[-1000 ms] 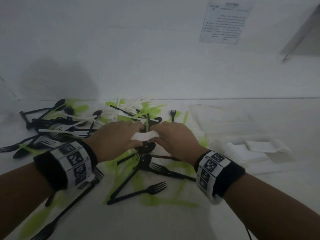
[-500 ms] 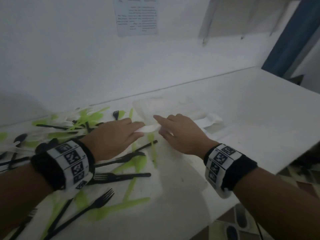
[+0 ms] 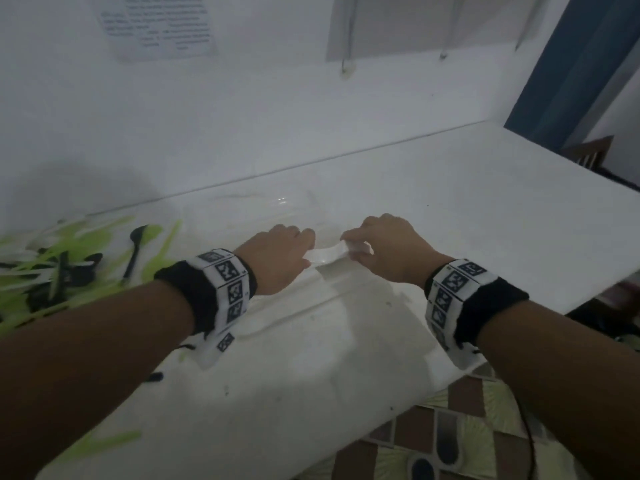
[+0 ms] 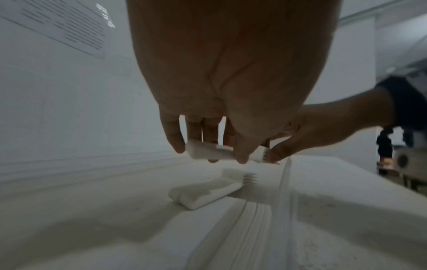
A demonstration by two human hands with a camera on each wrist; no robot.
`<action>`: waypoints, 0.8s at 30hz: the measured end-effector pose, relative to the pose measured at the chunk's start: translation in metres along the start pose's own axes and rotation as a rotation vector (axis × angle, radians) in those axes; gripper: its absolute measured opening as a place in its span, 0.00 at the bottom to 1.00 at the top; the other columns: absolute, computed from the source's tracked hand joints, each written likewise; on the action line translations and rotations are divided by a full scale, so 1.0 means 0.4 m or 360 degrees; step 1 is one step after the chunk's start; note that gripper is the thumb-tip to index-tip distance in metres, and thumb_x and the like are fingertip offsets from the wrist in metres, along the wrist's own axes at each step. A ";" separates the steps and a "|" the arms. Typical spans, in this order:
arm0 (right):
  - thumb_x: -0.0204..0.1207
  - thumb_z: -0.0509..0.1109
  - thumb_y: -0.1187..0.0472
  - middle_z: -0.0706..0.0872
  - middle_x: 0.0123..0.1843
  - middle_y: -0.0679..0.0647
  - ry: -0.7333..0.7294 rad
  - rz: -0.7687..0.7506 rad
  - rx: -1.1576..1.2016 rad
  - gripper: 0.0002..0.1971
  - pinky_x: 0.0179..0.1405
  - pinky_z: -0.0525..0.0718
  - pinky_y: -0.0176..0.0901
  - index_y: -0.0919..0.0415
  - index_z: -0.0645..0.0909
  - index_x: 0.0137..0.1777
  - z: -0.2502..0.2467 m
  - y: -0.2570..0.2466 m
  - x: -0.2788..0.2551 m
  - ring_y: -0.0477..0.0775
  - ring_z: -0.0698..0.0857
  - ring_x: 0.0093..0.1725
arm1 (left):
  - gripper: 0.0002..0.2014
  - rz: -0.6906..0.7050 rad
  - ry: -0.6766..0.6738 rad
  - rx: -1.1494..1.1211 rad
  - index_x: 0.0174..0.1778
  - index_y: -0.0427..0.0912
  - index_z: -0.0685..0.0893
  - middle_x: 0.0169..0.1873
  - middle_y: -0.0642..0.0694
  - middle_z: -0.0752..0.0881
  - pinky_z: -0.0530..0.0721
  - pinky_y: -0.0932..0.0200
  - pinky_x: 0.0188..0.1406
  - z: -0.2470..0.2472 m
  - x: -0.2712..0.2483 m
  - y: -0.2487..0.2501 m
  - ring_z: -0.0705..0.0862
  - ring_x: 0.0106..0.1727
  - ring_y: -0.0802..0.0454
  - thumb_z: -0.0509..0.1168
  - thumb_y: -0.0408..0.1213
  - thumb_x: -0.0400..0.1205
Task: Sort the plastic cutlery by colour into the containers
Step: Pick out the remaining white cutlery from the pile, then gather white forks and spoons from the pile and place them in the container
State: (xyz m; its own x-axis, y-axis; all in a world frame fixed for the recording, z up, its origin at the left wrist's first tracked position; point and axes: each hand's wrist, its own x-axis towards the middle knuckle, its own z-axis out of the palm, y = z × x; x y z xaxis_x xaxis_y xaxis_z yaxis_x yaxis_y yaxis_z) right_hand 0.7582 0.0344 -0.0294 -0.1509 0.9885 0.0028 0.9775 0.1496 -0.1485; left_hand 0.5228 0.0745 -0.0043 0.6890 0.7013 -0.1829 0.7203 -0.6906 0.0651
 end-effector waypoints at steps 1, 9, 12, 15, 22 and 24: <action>0.86 0.68 0.46 0.85 0.63 0.50 -0.0067 0.0013 0.0034 0.18 0.66 0.78 0.57 0.39 0.81 0.74 -0.004 0.011 0.007 0.59 0.81 0.62 | 0.13 0.0000 -0.0033 0.0044 0.69 0.45 0.72 0.64 0.44 0.78 0.80 0.43 0.63 0.005 0.016 0.006 0.76 0.63 0.44 0.56 0.45 0.92; 0.76 0.78 0.45 0.85 0.52 0.39 -0.0330 0.0086 0.0070 0.11 0.56 0.77 0.49 0.41 0.80 0.53 -0.001 0.045 0.080 0.50 0.83 0.57 | 0.12 -0.0009 -0.0295 0.0029 0.64 0.44 0.76 0.59 0.44 0.78 0.72 0.56 0.53 0.015 0.083 0.017 0.78 0.55 0.46 0.62 0.47 0.90; 0.77 0.77 0.45 0.86 0.56 0.42 -0.0296 0.0054 -0.0156 0.10 0.56 0.73 0.50 0.42 0.81 0.54 0.012 0.032 0.095 0.53 0.83 0.58 | 0.13 -0.0028 -0.0339 0.0113 0.62 0.44 0.77 0.59 0.45 0.78 0.75 0.55 0.54 0.012 0.101 0.025 0.78 0.55 0.45 0.63 0.48 0.89; 0.79 0.75 0.49 0.85 0.56 0.46 -0.0222 -0.0009 -0.0359 0.11 0.55 0.69 0.52 0.45 0.80 0.58 0.021 0.017 0.100 0.54 0.84 0.57 | 0.13 -0.0039 -0.0321 0.0157 0.61 0.46 0.79 0.57 0.48 0.79 0.78 0.51 0.57 0.008 0.105 0.025 0.80 0.58 0.46 0.66 0.49 0.87; 0.75 0.72 0.60 0.78 0.30 0.45 -0.0175 -0.0176 -0.0728 0.05 0.61 0.72 0.53 0.52 0.78 0.44 0.004 0.004 0.099 0.53 0.82 0.35 | 0.12 -0.0079 -0.0268 0.0056 0.58 0.47 0.87 0.58 0.51 0.83 0.76 0.57 0.55 0.003 0.111 0.024 0.82 0.60 0.47 0.71 0.49 0.84; 0.74 0.71 0.63 0.76 0.28 0.45 -0.0184 -0.0179 -0.0796 0.06 0.64 0.74 0.53 0.53 0.79 0.39 0.000 -0.002 0.097 0.53 0.80 0.33 | 0.12 -0.0100 -0.0277 0.0060 0.56 0.47 0.87 0.57 0.51 0.85 0.77 0.57 0.54 0.001 0.115 0.027 0.83 0.59 0.47 0.71 0.50 0.83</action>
State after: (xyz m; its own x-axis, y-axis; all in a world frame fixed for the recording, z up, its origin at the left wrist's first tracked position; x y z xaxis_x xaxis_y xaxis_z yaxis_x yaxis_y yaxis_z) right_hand 0.7514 0.0728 -0.0292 -0.2466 0.9614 -0.1221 0.9009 0.2738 0.3367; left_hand 0.5621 0.0992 -0.0125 0.6160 0.7044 -0.3527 0.7557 -0.6548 0.0121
